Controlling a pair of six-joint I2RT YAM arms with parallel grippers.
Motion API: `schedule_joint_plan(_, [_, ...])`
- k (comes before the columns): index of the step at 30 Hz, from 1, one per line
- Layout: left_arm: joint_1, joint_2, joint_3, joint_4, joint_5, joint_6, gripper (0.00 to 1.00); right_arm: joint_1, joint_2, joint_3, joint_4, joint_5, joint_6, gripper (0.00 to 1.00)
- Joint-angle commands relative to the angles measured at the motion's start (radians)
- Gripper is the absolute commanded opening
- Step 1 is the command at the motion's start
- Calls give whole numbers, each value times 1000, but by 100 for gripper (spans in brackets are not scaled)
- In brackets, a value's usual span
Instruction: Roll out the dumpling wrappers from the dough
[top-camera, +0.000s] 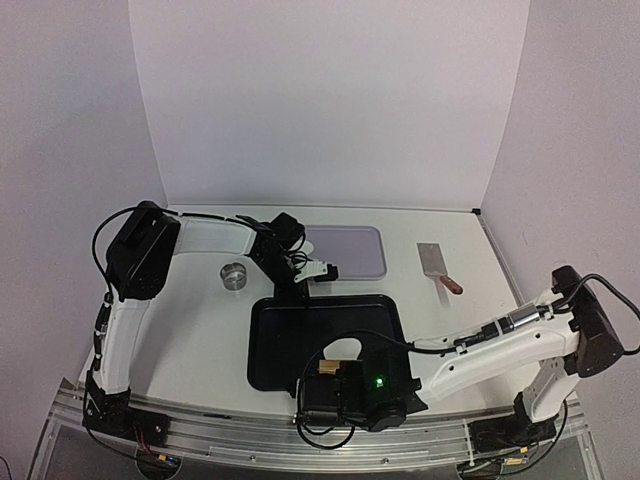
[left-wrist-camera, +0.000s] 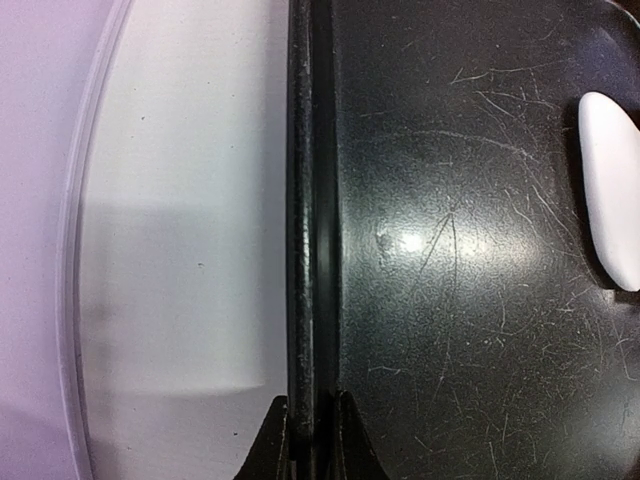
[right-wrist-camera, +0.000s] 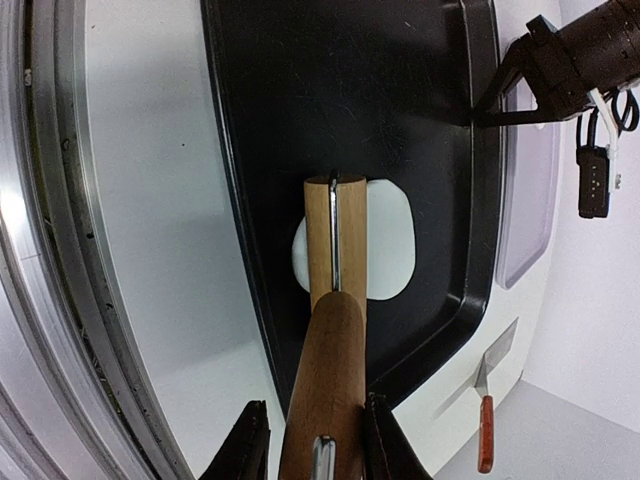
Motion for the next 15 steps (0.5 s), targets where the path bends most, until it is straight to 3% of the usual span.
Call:
schedule_joint_plan(1, [6, 10, 39, 90, -123, 77, 0, 25, 58, -36, -55, -358, -127, 0])
schedule_joint_plan(6, [5, 12, 44, 90, -117, 67, 0, -79, 118, 43, -31, -330, -177, 0])
schedule_joint_plan(15, [3, 3, 45, 87, -115, 68, 0, -182, 185, 46, 58, -353, -289, 0])
